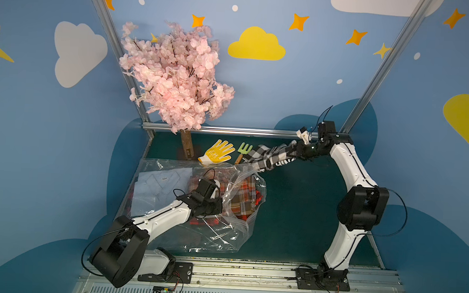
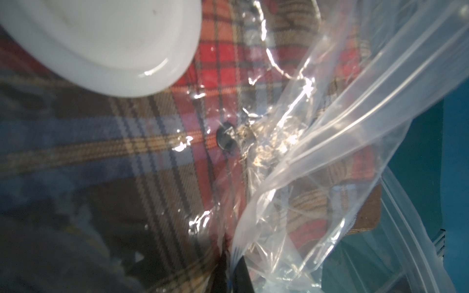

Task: Take the shirt out of the vacuum bag
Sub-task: Place the shirt at the center of the board.

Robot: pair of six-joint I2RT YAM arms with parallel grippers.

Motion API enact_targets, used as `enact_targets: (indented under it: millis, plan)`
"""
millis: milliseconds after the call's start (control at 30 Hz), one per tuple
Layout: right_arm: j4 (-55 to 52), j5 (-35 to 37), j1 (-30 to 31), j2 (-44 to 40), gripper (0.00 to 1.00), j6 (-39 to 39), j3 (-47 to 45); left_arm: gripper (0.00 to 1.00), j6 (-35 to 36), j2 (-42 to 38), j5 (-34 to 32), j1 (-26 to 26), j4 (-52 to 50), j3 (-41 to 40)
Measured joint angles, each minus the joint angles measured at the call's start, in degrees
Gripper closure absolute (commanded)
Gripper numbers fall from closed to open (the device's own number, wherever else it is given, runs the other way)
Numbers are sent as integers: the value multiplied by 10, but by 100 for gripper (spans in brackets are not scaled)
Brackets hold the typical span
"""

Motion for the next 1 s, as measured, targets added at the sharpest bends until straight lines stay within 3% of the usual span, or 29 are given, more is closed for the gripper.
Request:
enact_targets:
  millis: [167,300,367,500,567,633,800,1000]
  plan:
    - [-8,47,-31,-14,100,-27,-105,97,0,0,1,0,0,0]
    - [-19,89,-42,-33,99,-38,-138,97,-1,0,3,0,0,0]
    - [-20,109,-46,-47,90,-38,-160,97,-1,0,4,0,0,0]
    - [-23,143,-63,-77,50,-26,-216,97,-1,0,5,0,0,0]
    - [-23,159,-81,-88,40,-18,-236,97,-1,-1,5,0,0,0]
    - [-24,169,-104,-99,34,-7,-248,97,-1,-2,6,0,-1,0]
    - [-13,167,-150,-158,29,27,-252,97,-1,-4,6,0,-3,0]
    - [21,134,-100,-271,26,87,-253,97,-1,-5,6,0,-5,0]
